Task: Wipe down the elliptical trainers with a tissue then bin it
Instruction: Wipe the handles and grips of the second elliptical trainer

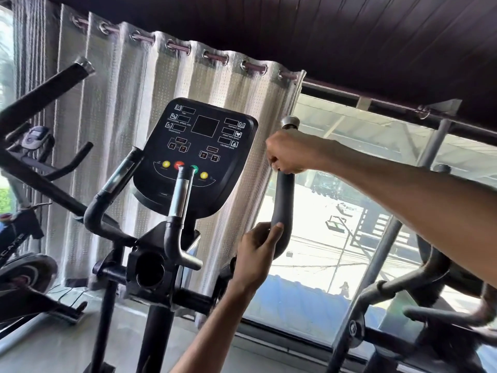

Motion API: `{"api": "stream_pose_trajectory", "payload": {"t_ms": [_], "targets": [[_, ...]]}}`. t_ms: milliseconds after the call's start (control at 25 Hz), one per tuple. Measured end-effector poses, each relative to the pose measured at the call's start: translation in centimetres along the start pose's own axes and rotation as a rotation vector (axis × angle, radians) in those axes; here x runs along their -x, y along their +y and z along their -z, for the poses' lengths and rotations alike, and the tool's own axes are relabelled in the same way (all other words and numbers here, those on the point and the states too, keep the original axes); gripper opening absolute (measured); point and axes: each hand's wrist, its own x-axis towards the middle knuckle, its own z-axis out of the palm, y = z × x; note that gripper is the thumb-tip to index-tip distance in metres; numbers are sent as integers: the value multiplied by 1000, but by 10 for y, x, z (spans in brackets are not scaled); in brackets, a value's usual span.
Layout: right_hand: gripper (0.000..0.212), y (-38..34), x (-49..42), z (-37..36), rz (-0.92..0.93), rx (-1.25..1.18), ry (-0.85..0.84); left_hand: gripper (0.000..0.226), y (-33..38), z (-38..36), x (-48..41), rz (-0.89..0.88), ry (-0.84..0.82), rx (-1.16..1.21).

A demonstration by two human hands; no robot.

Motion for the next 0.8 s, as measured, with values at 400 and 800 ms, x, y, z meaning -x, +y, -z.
{"api": "stream_pose_trajectory", "payload": {"t_ms": [400, 800], "targets": [[9, -6, 58, -38, 212, -304, 205, 24, 1, 0, 1, 23, 34, -22], [11, 15, 39, -46, -23, -399, 508, 49, -2, 1, -2, -13, 19, -54]]}}
